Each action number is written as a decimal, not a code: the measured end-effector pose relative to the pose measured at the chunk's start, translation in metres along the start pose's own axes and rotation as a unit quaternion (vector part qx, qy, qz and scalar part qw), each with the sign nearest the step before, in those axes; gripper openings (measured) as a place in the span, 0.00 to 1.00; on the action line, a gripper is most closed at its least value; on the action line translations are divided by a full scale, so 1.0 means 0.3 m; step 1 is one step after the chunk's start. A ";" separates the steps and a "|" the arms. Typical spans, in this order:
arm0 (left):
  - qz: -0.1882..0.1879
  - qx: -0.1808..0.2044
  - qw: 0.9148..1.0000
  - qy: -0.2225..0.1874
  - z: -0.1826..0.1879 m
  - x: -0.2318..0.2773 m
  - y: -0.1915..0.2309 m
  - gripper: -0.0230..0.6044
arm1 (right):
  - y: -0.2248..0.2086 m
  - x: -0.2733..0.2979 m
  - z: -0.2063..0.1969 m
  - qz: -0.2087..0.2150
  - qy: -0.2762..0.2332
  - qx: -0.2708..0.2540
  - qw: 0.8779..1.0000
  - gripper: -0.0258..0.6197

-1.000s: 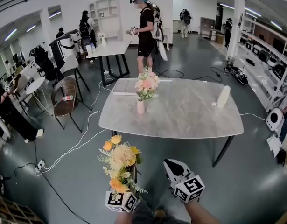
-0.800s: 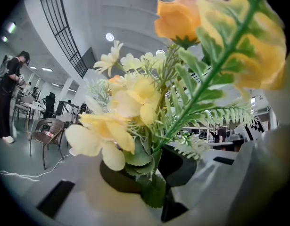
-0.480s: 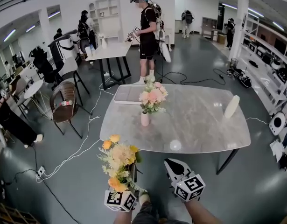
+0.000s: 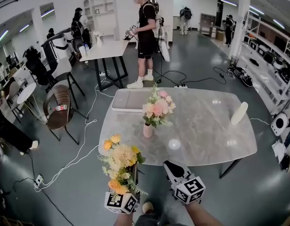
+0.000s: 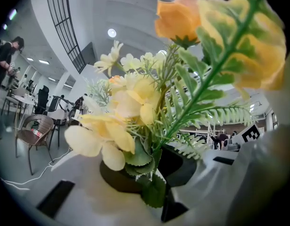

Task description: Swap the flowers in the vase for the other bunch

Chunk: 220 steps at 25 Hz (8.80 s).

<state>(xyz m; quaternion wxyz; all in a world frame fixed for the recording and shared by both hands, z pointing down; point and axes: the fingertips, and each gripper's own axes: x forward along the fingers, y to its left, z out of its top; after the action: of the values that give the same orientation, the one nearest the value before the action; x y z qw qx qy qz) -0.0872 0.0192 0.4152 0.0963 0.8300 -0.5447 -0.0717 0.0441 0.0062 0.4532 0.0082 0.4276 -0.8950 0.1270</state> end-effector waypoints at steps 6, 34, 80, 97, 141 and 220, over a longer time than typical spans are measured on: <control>-0.015 -0.006 1.000 0.007 0.006 0.125 0.070 0.16 | -0.090 0.101 0.035 -0.028 -0.005 0.011 1.000 0.08; 0.005 0.013 1.000 0.011 -0.012 0.398 0.275 0.16 | -0.357 0.494 0.081 -0.135 -0.018 0.093 0.986 0.55; 0.018 0.002 0.999 0.033 -0.054 0.579 0.361 0.17 | -0.430 0.731 0.028 -0.073 -0.016 0.091 0.993 0.30; 0.018 0.002 0.999 0.027 -0.041 0.565 0.367 0.17 | -0.412 0.702 0.102 -0.053 -0.053 0.087 0.993 0.17; 0.004 0.001 1.000 -0.005 0.041 0.538 0.310 0.17 | -0.393 0.585 0.422 -0.048 -0.114 0.036 0.992 0.17; -0.076 0.016 0.997 -0.004 -0.014 0.806 0.170 0.17 | -0.607 0.479 0.227 -0.104 -0.080 0.070 0.989 0.17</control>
<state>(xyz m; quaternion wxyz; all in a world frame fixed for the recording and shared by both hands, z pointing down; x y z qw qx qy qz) -0.0359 -0.2222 0.4281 0.0754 0.8700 -0.4817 -0.0733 0.0990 -0.2291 0.4451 -0.0801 0.5263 -0.8326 0.1529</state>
